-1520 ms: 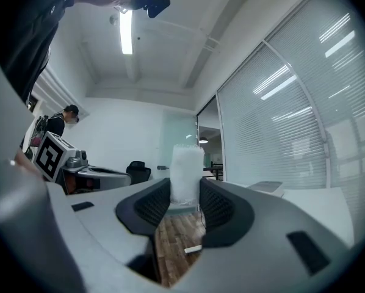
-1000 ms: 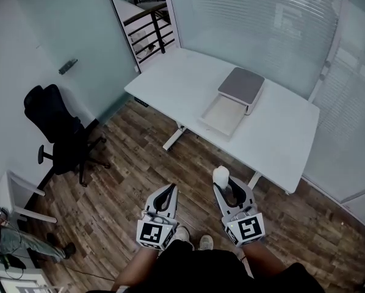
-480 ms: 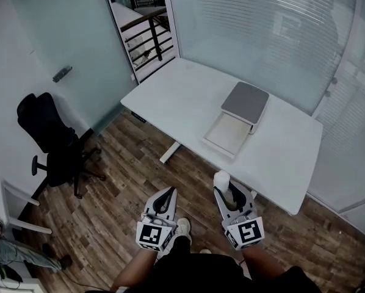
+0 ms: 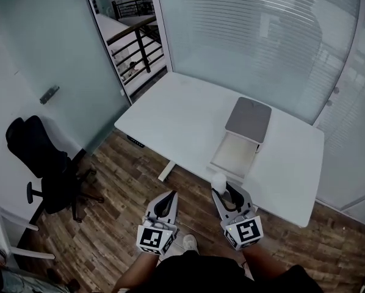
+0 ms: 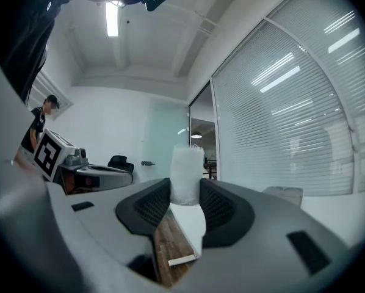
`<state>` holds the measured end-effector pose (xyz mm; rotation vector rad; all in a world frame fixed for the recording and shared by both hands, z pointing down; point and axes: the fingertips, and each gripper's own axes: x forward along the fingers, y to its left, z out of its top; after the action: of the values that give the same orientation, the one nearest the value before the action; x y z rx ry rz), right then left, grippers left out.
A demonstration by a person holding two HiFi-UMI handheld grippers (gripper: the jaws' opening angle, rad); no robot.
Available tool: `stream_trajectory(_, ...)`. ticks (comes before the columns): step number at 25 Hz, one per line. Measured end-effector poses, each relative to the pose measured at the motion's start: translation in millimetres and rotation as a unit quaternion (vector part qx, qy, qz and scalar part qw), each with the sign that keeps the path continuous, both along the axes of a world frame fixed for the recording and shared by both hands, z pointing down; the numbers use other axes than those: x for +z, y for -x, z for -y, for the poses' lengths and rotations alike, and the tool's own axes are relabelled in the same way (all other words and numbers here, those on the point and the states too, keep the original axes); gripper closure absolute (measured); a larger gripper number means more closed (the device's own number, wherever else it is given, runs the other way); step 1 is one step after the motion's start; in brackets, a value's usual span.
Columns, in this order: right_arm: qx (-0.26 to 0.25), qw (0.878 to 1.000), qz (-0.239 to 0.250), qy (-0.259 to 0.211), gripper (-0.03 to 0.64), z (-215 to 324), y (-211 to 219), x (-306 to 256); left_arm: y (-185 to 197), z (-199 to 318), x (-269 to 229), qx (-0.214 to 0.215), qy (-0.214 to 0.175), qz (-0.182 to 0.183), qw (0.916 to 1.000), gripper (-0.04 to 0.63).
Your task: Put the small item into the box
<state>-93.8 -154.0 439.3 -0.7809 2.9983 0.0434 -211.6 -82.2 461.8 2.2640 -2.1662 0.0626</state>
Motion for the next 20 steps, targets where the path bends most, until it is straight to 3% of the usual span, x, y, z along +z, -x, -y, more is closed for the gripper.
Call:
stream_trajectory(7,0.034,0.999,-0.026,-0.014,0.463,31.4,36.9,5.7,47.6,30.4,18.7,0.024,0.029,-0.002,0.9993,0.583)
stream_trajectory(20,0.11,0.991,-0.073,0.015,0.462,88.1,35.6,36.7,71.3,80.2,20.2,0.066,0.011,-0.029,0.9973,0.583)
